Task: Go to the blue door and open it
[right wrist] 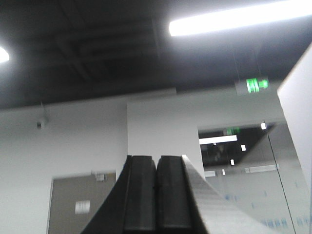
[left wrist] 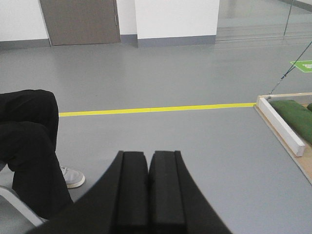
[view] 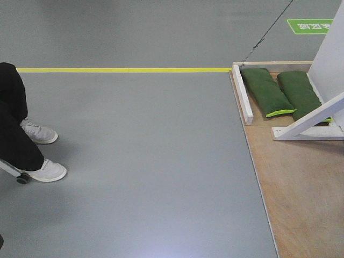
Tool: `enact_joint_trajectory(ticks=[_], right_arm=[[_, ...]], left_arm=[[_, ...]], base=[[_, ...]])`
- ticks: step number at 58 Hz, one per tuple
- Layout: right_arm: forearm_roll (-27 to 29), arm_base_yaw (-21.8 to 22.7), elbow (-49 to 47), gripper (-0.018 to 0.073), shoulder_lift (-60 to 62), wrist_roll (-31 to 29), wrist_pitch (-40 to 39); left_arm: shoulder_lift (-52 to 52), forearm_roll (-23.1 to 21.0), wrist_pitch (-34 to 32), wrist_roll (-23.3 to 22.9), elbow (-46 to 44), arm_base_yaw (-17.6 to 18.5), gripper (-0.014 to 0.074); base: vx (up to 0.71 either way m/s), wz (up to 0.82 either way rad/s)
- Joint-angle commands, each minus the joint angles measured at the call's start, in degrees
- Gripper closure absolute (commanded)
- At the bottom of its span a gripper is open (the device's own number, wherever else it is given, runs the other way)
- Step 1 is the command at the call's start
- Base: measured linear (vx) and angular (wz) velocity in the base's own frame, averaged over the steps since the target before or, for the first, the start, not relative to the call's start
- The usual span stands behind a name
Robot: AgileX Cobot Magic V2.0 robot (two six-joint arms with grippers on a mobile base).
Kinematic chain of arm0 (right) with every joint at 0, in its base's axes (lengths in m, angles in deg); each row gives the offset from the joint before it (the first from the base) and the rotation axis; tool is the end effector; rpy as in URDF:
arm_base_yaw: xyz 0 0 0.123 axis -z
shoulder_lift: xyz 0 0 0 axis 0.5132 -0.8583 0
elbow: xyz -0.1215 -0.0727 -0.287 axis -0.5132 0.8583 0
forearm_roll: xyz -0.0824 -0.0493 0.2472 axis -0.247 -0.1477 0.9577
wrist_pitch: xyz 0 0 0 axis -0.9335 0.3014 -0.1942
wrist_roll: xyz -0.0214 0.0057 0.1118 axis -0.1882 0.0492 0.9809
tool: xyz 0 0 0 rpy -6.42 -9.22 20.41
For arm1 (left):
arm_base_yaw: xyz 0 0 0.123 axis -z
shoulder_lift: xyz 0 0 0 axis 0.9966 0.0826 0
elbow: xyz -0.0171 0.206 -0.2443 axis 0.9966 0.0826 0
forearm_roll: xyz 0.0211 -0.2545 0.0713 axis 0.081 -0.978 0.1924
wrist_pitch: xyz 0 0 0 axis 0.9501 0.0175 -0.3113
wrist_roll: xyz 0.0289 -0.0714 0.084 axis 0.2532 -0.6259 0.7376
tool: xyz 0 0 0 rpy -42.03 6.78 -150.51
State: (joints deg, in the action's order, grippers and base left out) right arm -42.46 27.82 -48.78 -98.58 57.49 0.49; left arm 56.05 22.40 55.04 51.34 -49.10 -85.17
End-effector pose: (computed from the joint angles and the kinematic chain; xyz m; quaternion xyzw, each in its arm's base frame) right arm -0.0545 -0.0030 0.6186 0.0073 0.3861 0.0665 0.9200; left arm 0.0556 0.0021 0.1749 0.0125 0.7750 0.0212 0.6315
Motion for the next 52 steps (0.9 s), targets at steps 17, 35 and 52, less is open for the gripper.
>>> enact_joint_trajectory(ticks=[17, 35, 52], right_arm=[[1.6, -0.3, -18.5, 0.0547, -12.0, -0.2, -3.6], [9.0, 0.0, -18.5, 0.0547, -12.0, -0.2, -4.1], [13.5, 0.0, -18.2, 0.0547, -13.4, -0.2, -4.2]], left_arm=[[-0.7, -0.1, -4.9, -0.4, -1.5, 0.4, 0.0524], [-0.7, -0.1, -4.9, -0.4, -1.5, 0.4, 0.0524], [-0.7, -0.1, -4.9, -0.4, -1.5, 0.4, 0.0524]], base=[[0.00, 0.00], [0.00, 0.00], [0.00, 0.00]])
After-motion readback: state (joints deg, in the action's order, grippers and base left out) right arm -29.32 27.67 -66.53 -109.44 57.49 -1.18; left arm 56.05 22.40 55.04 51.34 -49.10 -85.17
